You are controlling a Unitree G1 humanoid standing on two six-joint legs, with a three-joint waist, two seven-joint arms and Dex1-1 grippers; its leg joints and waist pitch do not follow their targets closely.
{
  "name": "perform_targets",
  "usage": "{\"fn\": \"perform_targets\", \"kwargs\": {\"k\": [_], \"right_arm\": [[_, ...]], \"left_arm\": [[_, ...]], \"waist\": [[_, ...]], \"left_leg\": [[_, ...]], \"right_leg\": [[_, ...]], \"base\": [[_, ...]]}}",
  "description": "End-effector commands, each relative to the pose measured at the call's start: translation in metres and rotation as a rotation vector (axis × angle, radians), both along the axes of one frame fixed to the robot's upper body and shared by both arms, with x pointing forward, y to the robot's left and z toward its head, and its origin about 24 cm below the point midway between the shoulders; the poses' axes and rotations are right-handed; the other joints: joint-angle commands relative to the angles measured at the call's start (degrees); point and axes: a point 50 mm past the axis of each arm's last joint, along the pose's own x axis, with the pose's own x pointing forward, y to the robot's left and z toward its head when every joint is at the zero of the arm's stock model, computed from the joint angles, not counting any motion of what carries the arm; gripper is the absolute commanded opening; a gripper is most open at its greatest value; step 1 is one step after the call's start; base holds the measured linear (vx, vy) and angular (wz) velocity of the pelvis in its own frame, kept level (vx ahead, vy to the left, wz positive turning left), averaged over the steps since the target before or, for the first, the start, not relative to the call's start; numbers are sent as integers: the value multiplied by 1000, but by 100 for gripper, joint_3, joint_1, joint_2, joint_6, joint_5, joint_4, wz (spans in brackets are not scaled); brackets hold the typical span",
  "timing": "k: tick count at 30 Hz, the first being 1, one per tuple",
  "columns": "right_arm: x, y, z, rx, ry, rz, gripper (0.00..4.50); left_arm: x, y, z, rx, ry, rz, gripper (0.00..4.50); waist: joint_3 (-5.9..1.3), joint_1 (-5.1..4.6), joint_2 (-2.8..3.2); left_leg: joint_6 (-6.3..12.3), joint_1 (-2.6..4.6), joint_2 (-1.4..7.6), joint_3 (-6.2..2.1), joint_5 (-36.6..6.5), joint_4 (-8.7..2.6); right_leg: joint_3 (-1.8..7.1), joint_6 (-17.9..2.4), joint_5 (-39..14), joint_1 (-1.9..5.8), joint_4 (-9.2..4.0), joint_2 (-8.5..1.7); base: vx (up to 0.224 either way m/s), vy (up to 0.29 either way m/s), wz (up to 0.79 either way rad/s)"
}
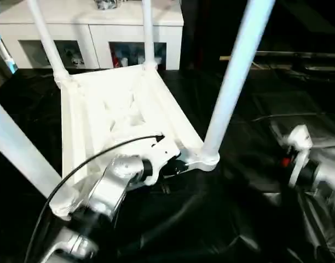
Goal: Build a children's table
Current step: Rotate leg to tighten, then rotate table base
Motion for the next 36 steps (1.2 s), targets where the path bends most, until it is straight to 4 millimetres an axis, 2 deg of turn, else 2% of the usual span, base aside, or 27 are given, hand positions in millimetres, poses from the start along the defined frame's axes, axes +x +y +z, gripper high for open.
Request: {"fn": "perform_targets", "kwargs": {"k": [1,2,4,6,7,8,9,10,11,13,15,17,19,20,21,23,24,25,26,27,28,29,31,33,34,35,36], "right_arm": [[-1,15,3,16,-11,62,331],[-2,19,2,17,-7,74,331],[-3,27,0,22,-1,95,331],[-4,32,-2,27,3,99,331],[-4,36,-2,30,6,104,331],[-5,38,-2,33,9,108,331],[-6,43,-2,42,18,118,331],[-7,46,-3,47,23,131,331],[-8,50,-3,53,31,146,331],[-9,55,-3,55,40,163,331],[-6,60,-3,49,37,158,331],[1,63,-4,28,14,121,331],[13,67,-3,23,-15,55,331],[22,69,-2,10,-43,-7,331],[22,69,-2,10,-43,-7,331],[37,71,-2,0,-81,-117,331],[47,70,-2,-35,-101,-211,331],[47,70,-2,-35,-101,-211,331],[52,70,-2,-41,-108,-257,331],[54,70,-2,-41,-108,-273,331],[58,70,-1,-41,-114,-312,331],[60,71,-1,-36,-118,-328,331],[64,71,-1,-33,-126,-355,331],[70,71,-1,-34,-145,-408,331],[72,70,-1,-33,-148,-427,331],[74,70,-1,-27,-154,-445,331],[76,70,-1,-13,-158,-463,331]], "left_arm": [[-4,-3,23,-80,-53,-7,44],[-7,-2,24,-83,-46,-4,67],[-13,3,25,-89,-34,24,83],[-18,7,27,-99,-29,50,90],[-21,11,28,-118,-22,71,98],[-24,13,29,-131,-17,87,98],[-29,18,31,-155,-11,110,120],[-36,21,31,-174,5,113,125],[-41,22,31,-185,16,112,132],[-53,27,29,-193,54,116,143],[-68,30,25,-195,104,115,164],[-78,32,23,-194,124,113,170],[-89,35,21,-200,152,122,197],[-98,38,21,-217,174,128,206],[-98,38,21,-217,174,128,206],[-109,46,21,-229,179,132,223],[-117,54,21,-225,202,141,234],[-117,54,21,-225,202,141,242],[-121,60,21,-221,215,157,245],[-122,63,21,-220,221,165,247],[-126,73,22,-206,237,190,255],[-129,79,22,-193,248,195,279],[-136,89,22,-165,281,193,286],[-151,104,23,-118,344,170,311],[-155,108,23,-111,360,170,323],[-158,113,24,-107,368,178,329],[-160,122,27,-98,367,199,329]], "waist": [[-346,40,-115],[-345,47,-92],[-326,27,-116],[-311,28,-132],[-298,13,-193],[-295,11,-202],[-292,17,-177],[-249,3,-196],[-253,9,-169],[-144,-11,-238],[-83,-45,-238],[-45,-60,-244],[7,-77,-255],[40,-88,-275],[53,-112,-274],[67,-145,-293],[53,-186,-304],[54,-197,-295],[74,-191,-293],[84,-201,-324],[89,-191,-326],[88,-194,-315],[82,-199,-305],[63,-194,-269],[70,-212,-282],[65,-211,-279],[43,-172,-210]], "left_leg": [[607,27,332,-139,-981,-358],[589,37,352,-145,-935,-366],[579,37,357,-138,-978,-376],[543,35,330,-131,-1091,-370],[516,17,325,-131,-1131,-375],[487,13,331,-137,-1144,-380],[442,32,330,-138,-1154,-379],[430,29,332,-135,-1224,-397],[373,55,338,-142,-1326,-403],[334,31,341,-148,-1487,-450],[245,30,353,-171,-1640,-495],[145,66,349,-168,-1831,-505],[17,81,350,-183,-1947,-528],[0,77,349,-179,-2013,-540],[-76,64,345,-194,-2087,-556],[-122,73,331,-200,-2196,-545],[-153,61,326,-200,-2056,-538],[-147,48,321,-193,-1972,-540],[-135,59,321,-168,-1921,-541],[-120,82,322,-144,-1935,-536],[-115,82,312,-139,-1957,-526],[-121,77,312,-142,-1923,-524],[-93,50,306,-140,-1757,-527],[-66,65,309,-127,-1607,-518],[-56,35,303,-125,-1525,-528],[-50,58,304,-111,-1498,-518],[-41,141,311,-74,-1417,-491]], "right_leg": [[198,-1231,-1528,248,-426,-373],[197,-1330,-1308,248,-404,-367],[199,-1382,-1188,253,-390,-356],[202,-1317,-1409,252,-415,-356],[204,-1230,-1601,259,-434,-361],[206,-1197,-1692,265,-427,-371],[210,-1141,-1837,248,-440,-367],[213,-1083,-1963,210,-478,-351],[216,-1054,-2065,199,-474,-345],[229,-993,-2237,157,-505,-337],[239,-914,-2362,134,-510,-322],[255,-864,-2468,93,-533,-309],[265,-831,-2497,62,-538,-313],[269,-814,-2541,49,-552,-304],[268,-822,-2607,55,-545,-320],[270,-798,-2715,35,-545,-320],[286,-776,-2511,40,-527,-313],[283,-804,-2364,40,-509,-304],[284,-786,-2203,23,-504,-269],[291,-800,-2155,3,-512,-260],[298,-794,-2177,13,-497,-266],[303,-812,-2132,12,-479,-272],[297,-795,-1897,42,-442,-261],[304,-867,-1621,35,-406,-259],[296,-898,-1508,72,-390,-247],[297,-916,-1438,62,-384,-236],[312,-1007,-1155,26,-370,-214]], "base": [[0,0,0],[0,0,0],[0,0,0],[0,0,0],[0,0,0],[0,0,0],[0,0,0],[0,0,0],[0,0,0],[0,0,0],[0,0,0],[0,0,0],[0,0,0],[0,0,0],[0,0,0],[0,0,0],[0,0,0],[0,0,0],[0,0,0],[0,0,0],[0,0,0],[0,0,0],[0,0,0],[0,0,0],[0,0,0],[0,0,0],[0,0,0]]}}
